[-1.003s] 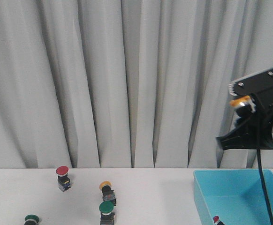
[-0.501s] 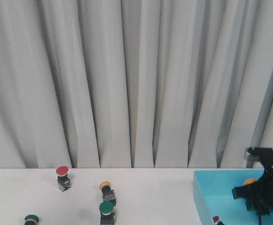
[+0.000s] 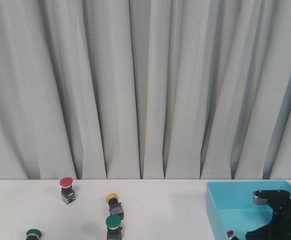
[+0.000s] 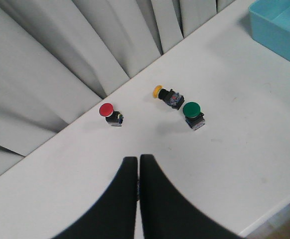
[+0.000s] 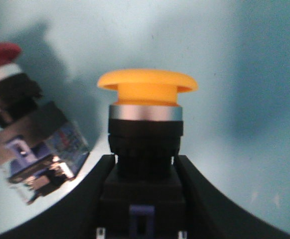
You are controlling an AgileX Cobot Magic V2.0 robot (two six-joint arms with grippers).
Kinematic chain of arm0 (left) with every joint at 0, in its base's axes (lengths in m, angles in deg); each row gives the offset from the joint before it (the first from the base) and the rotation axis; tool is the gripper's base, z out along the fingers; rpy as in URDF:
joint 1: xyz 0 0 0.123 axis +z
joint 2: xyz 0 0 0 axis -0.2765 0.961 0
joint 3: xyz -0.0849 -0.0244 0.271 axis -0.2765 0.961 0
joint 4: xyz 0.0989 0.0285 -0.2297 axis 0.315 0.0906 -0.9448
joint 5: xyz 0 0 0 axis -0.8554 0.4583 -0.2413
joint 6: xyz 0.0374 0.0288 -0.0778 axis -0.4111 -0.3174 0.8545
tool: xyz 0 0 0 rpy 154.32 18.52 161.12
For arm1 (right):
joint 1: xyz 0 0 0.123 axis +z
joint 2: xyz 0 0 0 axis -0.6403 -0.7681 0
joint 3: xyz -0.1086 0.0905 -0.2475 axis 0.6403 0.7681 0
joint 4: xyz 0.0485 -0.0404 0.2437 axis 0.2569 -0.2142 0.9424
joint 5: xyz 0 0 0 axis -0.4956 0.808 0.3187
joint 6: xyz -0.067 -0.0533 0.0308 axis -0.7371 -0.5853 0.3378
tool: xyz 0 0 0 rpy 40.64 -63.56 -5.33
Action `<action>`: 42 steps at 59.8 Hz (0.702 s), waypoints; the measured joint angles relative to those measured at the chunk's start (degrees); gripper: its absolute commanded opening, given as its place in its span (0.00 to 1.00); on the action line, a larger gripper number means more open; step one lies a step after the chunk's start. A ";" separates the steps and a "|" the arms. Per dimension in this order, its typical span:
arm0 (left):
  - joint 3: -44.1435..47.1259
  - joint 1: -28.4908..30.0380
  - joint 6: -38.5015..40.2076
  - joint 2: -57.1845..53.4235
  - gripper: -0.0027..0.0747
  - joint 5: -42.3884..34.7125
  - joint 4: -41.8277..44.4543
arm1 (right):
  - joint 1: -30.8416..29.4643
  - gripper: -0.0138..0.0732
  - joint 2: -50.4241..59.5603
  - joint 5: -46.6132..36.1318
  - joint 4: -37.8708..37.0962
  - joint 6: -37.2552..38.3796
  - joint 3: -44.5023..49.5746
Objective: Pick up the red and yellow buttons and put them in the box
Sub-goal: 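Lower the yellow button into the blue box and open the right gripper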
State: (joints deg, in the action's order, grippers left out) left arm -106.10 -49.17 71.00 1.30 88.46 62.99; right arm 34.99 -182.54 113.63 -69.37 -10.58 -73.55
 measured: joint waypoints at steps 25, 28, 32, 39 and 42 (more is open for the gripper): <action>0.00 0.00 1.63 -0.39 0.03 0.00 0.00 | 0.00 0.74 -1.60 -1.31 -1.44 -0.61 -0.38; 0.00 0.00 1.63 -0.39 0.03 0.00 -0.07 | 0.00 0.74 -1.55 -1.31 -1.44 -0.91 -0.38; 0.00 0.00 1.63 -0.39 0.03 0.00 -0.11 | 0.00 0.74 -0.99 -1.31 -1.03 -1.17 -0.38; 0.00 0.00 1.63 -0.39 0.03 0.00 -0.17 | 0.00 0.72 2.64 -1.54 0.98 -1.78 -0.38; 0.00 0.00 1.63 -0.39 0.03 0.00 -0.17 | 0.00 0.71 5.04 -1.84 2.22 -2.20 -0.38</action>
State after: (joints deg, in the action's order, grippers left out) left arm -106.10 -49.17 72.63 0.91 88.46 62.82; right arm 34.99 -177.50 111.79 -67.15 -12.78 -73.93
